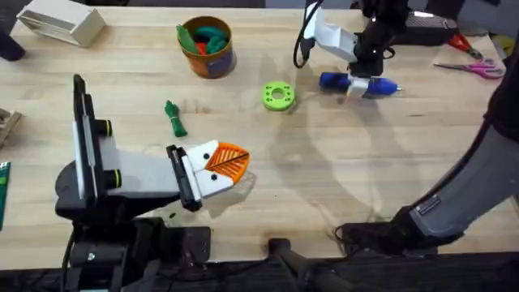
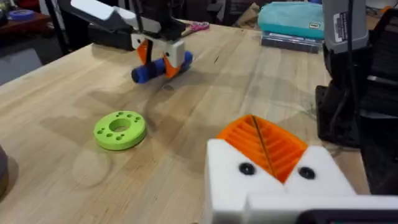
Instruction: Pick up the gripper from the table and insert it into the empty holder that is missing its gripper. Then pick up a screw, insert it into the mounting hole, and use the screwdriver to tighten it. Finally, clean up the table by picking up the vegetable and placing it into the bucket.
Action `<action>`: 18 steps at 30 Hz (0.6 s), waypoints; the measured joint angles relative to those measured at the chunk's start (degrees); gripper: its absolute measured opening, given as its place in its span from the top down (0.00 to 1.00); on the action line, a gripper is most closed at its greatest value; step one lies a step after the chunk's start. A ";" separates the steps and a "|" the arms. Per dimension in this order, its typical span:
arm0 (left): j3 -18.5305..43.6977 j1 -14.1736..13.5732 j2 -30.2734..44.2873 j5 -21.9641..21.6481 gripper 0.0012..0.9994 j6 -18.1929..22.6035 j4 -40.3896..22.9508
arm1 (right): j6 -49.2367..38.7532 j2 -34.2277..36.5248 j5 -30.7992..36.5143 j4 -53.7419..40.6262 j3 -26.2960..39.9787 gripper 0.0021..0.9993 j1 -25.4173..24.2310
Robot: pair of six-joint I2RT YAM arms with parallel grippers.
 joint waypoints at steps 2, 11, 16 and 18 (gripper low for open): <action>0.00 0.00 -0.02 0.00 1.00 0.00 0.00 | -0.23 0.02 0.26 -0.08 0.00 0.05 0.00; 0.00 0.00 -0.02 0.00 1.00 0.00 0.00 | 4.61 -0.38 -0.22 -0.08 0.00 0.02 0.41; 0.00 0.00 -0.02 -0.04 0.13 0.13 0.00 | 17.12 -7.11 -5.28 -0.12 0.00 0.02 2.75; 0.00 0.00 -0.01 -0.17 0.20 0.22 0.08 | 21.80 -9.67 -6.16 -0.11 0.00 0.02 3.14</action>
